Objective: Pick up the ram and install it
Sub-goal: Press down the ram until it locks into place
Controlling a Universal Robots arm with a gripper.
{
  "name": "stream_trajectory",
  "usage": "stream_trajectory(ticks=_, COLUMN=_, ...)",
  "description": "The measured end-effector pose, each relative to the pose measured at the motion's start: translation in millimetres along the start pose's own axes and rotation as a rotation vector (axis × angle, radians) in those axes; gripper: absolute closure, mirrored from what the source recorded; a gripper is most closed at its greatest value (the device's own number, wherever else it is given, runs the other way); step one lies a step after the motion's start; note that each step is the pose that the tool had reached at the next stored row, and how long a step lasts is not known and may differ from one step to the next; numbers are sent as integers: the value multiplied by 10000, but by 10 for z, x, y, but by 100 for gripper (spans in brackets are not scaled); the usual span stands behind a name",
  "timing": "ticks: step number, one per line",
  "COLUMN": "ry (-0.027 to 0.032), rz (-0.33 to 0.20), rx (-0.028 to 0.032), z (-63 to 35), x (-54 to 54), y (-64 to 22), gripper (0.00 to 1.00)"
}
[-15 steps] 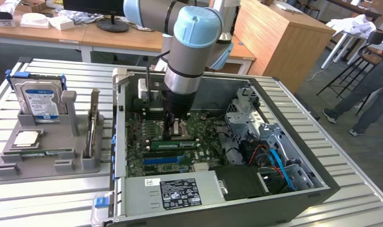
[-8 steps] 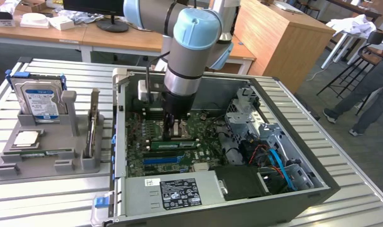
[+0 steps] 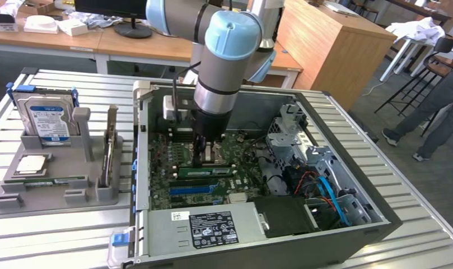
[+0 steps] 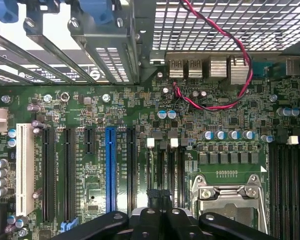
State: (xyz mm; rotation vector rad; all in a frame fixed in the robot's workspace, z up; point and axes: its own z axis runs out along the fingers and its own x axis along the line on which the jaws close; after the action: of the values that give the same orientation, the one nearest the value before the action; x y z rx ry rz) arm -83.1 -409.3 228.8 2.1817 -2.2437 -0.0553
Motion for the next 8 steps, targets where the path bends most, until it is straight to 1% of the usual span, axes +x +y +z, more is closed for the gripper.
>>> stream_trajectory(ticks=8, ry=-2, rz=-1, rx=4, z=15, x=2, y=-2, gripper=90)
